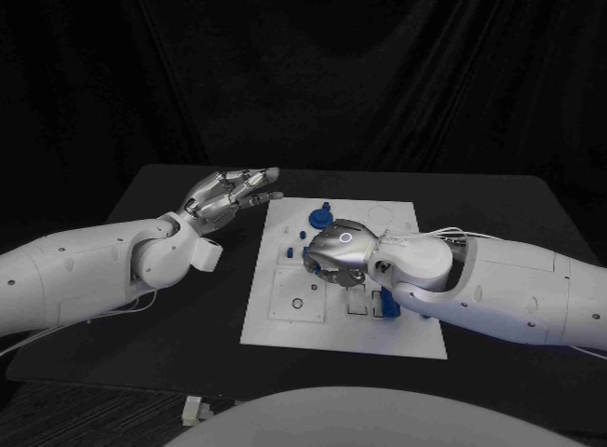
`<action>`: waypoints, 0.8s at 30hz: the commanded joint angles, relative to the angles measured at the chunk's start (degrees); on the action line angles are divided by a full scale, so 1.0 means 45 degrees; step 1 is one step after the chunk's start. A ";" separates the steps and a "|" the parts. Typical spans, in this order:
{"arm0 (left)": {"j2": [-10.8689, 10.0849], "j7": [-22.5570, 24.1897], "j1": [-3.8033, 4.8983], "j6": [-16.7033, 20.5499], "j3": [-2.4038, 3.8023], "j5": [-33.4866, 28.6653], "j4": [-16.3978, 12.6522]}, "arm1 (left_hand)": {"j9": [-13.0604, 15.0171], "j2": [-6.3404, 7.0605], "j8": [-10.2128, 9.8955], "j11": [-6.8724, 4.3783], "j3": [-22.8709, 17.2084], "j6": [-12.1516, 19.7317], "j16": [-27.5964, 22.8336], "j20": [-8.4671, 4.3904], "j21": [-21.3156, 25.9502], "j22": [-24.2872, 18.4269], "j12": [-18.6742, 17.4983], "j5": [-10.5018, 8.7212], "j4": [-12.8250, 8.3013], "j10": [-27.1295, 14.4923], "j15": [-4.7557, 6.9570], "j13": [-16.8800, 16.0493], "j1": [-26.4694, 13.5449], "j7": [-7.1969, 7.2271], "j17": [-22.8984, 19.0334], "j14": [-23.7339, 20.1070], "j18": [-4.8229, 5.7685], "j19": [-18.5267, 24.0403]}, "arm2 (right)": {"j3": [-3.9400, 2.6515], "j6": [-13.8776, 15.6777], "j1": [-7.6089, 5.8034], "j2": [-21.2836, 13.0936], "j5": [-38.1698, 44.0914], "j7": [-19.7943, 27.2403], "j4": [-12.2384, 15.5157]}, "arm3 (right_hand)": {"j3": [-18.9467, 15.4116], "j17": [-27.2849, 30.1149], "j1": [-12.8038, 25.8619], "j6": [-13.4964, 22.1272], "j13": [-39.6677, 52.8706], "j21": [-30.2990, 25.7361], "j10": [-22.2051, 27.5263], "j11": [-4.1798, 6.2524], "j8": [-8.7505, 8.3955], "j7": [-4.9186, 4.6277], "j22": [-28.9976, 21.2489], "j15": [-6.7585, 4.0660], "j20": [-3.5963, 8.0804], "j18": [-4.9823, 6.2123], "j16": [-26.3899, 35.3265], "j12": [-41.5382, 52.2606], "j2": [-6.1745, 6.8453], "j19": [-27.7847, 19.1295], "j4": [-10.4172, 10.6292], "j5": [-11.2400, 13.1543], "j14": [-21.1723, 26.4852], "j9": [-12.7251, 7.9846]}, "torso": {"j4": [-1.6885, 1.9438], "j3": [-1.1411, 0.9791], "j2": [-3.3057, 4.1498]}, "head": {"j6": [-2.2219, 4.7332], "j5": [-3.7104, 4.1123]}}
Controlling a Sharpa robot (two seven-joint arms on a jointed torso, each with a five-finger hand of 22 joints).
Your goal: Assemble the parts on the task board
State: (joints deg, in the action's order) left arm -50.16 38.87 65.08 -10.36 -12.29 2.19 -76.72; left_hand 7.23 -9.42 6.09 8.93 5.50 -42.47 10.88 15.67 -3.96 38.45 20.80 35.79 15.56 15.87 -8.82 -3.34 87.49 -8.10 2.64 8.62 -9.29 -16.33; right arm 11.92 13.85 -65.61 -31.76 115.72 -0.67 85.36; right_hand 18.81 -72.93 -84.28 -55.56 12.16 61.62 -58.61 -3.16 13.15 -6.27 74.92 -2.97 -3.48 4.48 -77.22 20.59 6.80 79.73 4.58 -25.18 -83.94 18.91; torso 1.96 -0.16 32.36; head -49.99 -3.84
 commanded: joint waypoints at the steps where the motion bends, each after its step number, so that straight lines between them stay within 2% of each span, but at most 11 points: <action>1: 0.0027 0.1291 -0.0027 -0.0166 0.0012 -0.0101 0.0016 | -0.0013 0.0040 0.0080 0.0039 -0.0108 -0.0013 0.0122 0.0098 0.0002 -0.0026 -0.0013 0.0076 -0.0009 -0.0058 -0.0054 0.0014 0.0100 -0.0107 0.0020 0.0110 -0.0130 -0.0015 | -0.0009 0.0265 0.0076 0.0038 0.0083 0.0126 -0.0023 | 0.0005 0.0019 0.0002 0.0049 -0.0016 -0.0029 -0.0130 0.0008 -0.0051 -0.0025 0.1728 0.0092 -0.0014 0.0222 0.0070 -0.0030 0.0100 0.0025 -0.0071 0.0092 -0.0153 -0.0002 | 0.0010 0.0011 -0.0001 | -0.0001 0.0002; 9: 0.0046 0.1245 -0.0049 -0.0227 0.0012 -0.0101 0.0060 | -0.0014 -0.0001 0.0090 0.0087 -0.0197 -0.0013 0.0268 0.0153 -0.0018 -0.0054 0.0140 0.0059 -0.0020 0.0056 -0.0099 -0.0014 0.0153 -0.0118 0.0049 0.0233 -0.0158 -0.0068 | -0.0009 0.0310 0.0209 0.0117 0.0034 0.0131 -0.0049 | 0.0001 0.0042 0.0014 0.0055 -0.0017 -0.0054 -0.0146 0.0002 -0.0067 -0.0033 0.1722 0.0099 -0.0019 0.0226 0.0090 -0.0034 0.0101 0.0015 -0.0071 0.0133 -0.0144 0.0000 | 0.0006 0.0024 -0.0009 | -0.0001 -0.0065; 18: 0.0120 0.1255 -0.0123 -0.0292 0.0012 -0.0101 0.0168 | -0.0018 -0.0022 0.0084 0.0098 -0.0240 0.0005 0.0328 0.0169 -0.0027 -0.0065 0.0132 0.0050 -0.0022 0.0039 -0.0116 -0.0011 0.0175 -0.0124 0.0060 0.0281 -0.0166 -0.0095 | -0.0010 0.0205 0.0327 0.0155 -0.0078 0.0079 -0.0041 | 0.0006 0.0044 0.0013 0.0061 -0.0017 -0.0066 -0.0178 0.0001 -0.0087 -0.0038 0.1720 0.0109 -0.0025 0.0227 0.0093 -0.0036 0.0093 0.0010 -0.0080 0.0184 -0.0142 0.0003 | 0.0009 0.0027 -0.0008 | -0.0001 0.0020; 24: 0.0142 0.1228 -0.0188 -0.0326 0.0012 -0.0101 0.0203 | -0.0022 -0.0037 0.0079 0.0101 -0.0270 0.0021 0.0367 0.0178 -0.0034 -0.0071 0.0145 0.0041 -0.0022 0.0032 -0.0122 -0.0012 0.0188 -0.0127 0.0067 0.0310 -0.0169 -0.0115 | -0.0010 0.0184 0.0438 0.0184 -0.0103 0.0071 -0.0076 | 0.0021 0.0070 -0.0011 0.0077 -0.0017 -0.0106 -0.0197 0.0001 -0.0110 -0.0043 0.1710 0.0115 -0.0030 0.0233 0.0116 -0.0040 0.0085 -0.0006 -0.0104 0.0197 -0.0131 0.0003 | 0.0008 0.0023 -0.0004 | -0.0001 -0.0004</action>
State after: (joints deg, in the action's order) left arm -49.65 38.88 64.30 -10.96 -12.29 2.18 -75.77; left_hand 7.19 -9.65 6.31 9.12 4.71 -42.28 12.16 16.08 -3.96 38.21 21.25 35.79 15.41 16.07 -9.42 -3.34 87.73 -8.30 2.89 9.66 -9.29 -16.74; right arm 11.90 14.25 -63.81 -30.98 115.33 -0.35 85.04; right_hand 18.97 -72.69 -84.28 -55.56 12.04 61.37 -59.04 -3.15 12.91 -6.27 74.91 -2.96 -3.48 4.48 -76.99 20.36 6.80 79.73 4.42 -24.53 -83.94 18.90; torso 1.99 -0.04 32.32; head -49.99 -3.83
